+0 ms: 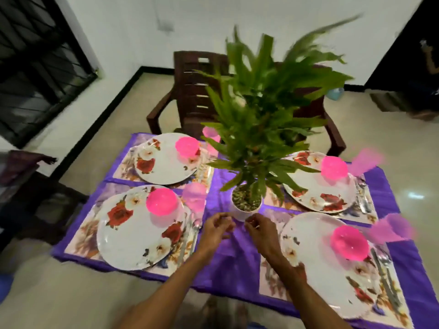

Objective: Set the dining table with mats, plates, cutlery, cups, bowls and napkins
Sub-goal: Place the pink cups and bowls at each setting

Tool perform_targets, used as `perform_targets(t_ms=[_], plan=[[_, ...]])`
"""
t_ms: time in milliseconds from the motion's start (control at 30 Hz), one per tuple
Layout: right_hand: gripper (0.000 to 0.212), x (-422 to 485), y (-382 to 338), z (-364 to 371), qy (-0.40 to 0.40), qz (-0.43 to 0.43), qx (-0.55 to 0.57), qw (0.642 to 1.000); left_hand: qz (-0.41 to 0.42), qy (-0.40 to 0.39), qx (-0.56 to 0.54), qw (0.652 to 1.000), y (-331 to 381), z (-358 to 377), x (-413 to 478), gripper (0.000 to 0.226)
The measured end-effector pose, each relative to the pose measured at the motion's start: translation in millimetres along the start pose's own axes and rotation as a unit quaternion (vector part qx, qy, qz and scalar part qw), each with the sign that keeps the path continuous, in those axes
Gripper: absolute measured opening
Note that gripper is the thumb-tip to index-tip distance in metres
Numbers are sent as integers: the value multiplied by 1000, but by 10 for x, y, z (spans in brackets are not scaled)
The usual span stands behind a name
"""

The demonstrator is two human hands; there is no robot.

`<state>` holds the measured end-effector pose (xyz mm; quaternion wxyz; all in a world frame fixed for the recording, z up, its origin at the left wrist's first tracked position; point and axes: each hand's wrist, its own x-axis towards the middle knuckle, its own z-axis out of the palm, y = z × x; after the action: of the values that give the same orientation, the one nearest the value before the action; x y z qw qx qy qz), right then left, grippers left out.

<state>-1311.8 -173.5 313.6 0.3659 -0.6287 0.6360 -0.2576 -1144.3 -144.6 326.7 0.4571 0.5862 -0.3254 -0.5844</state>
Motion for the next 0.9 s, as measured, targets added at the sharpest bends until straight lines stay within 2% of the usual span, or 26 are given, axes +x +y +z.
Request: perform_targets(t_ms=[200,433,533,667,900], plan=[[7,6,-687,630,-74,-91,11,993,38,91,43,994,133,-934,-237,16],[9,14,-1433,1288,-141,-135,38,980,76,209,109,969,378,-1938,-557,18],[11,-66,-1798,1611,-192,-131,59,971,78,257,96,958,448,-2378,-662,18],[13,-68,-2206,2141,-221,-178,31,958,76,309,53,947,510,-2966,-756,20],[17,166,-3030,3555,-260,-188,2,947,45,355,-26,933,434,-4443,-587,14]])
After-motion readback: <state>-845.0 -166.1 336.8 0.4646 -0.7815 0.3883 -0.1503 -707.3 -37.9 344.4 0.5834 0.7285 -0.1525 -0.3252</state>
